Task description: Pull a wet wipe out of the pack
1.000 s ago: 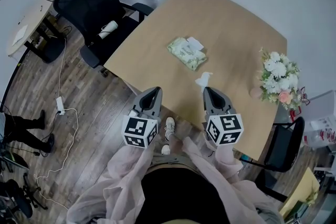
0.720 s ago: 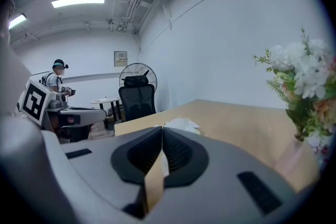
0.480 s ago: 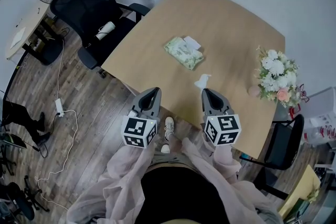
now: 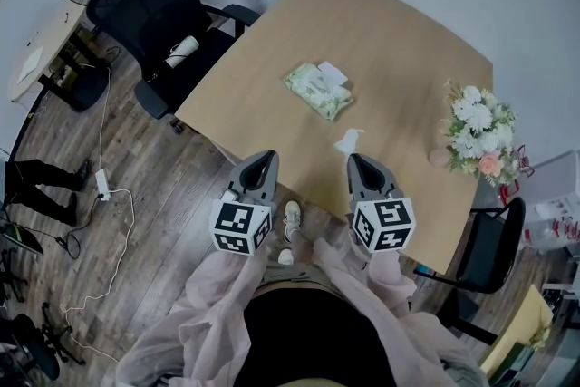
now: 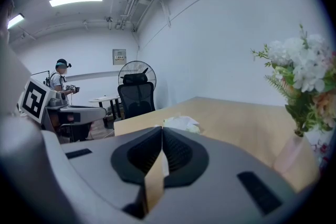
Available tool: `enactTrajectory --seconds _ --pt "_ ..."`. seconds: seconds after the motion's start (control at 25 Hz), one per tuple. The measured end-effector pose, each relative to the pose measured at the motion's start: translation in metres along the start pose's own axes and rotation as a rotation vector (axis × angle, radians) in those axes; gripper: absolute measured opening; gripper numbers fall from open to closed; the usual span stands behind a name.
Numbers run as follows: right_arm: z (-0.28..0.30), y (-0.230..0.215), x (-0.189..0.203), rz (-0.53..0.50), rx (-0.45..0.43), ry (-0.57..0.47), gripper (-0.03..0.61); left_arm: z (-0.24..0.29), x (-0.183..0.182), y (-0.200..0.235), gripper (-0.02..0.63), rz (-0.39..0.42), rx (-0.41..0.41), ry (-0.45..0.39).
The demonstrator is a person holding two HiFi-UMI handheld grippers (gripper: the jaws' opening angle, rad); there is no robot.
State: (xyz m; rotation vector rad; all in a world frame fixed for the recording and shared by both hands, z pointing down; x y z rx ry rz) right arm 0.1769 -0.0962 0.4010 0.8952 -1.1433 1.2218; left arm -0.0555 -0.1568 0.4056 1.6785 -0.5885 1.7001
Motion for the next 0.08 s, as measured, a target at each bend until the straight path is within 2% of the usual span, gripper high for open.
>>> enactTrajectory --seconds 0.08 --pt "0.0014 0.0003 0.0005 0.003 -0.001 -0.001 0.014 0.0003 0.0005 0.0011 0.012 -0.001 -0.001 0.001"
Point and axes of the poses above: the fingertips, and each gripper's own axes: z forward along the fingers, y to its left, x out of its underside, the point moved 9 cm from there along -z, backward along the fingers, and after that the axes turned 7 degrees about -y, right-handed, at the moved point
